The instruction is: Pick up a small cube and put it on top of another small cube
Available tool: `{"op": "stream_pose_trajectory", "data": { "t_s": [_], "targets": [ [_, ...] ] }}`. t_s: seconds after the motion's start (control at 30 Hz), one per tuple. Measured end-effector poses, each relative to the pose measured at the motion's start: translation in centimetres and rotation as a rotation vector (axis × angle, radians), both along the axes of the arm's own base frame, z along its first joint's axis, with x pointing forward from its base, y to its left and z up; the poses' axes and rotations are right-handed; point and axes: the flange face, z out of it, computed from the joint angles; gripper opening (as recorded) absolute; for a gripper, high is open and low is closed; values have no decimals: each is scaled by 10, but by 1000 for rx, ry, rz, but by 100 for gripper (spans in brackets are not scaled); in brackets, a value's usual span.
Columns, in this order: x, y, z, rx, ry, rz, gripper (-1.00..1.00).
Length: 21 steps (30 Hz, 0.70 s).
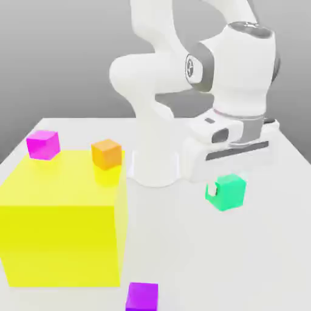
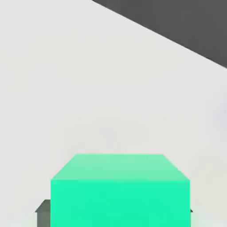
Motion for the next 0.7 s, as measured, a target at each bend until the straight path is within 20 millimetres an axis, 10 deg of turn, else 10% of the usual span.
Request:
{"op": "stream_pose_trajectory", "data": {
  "t_s": [0.43, 0.57, 0.6, 0.7],
  "targets": [
    [-78, -188, 110, 24, 15, 98, -100],
    [-87, -199, 70, 27, 17, 105, -100],
    [-88, -199, 58, 28, 16, 105, 100],
    [-88, -199, 58, 28, 16, 105, 100]
  ]
}}
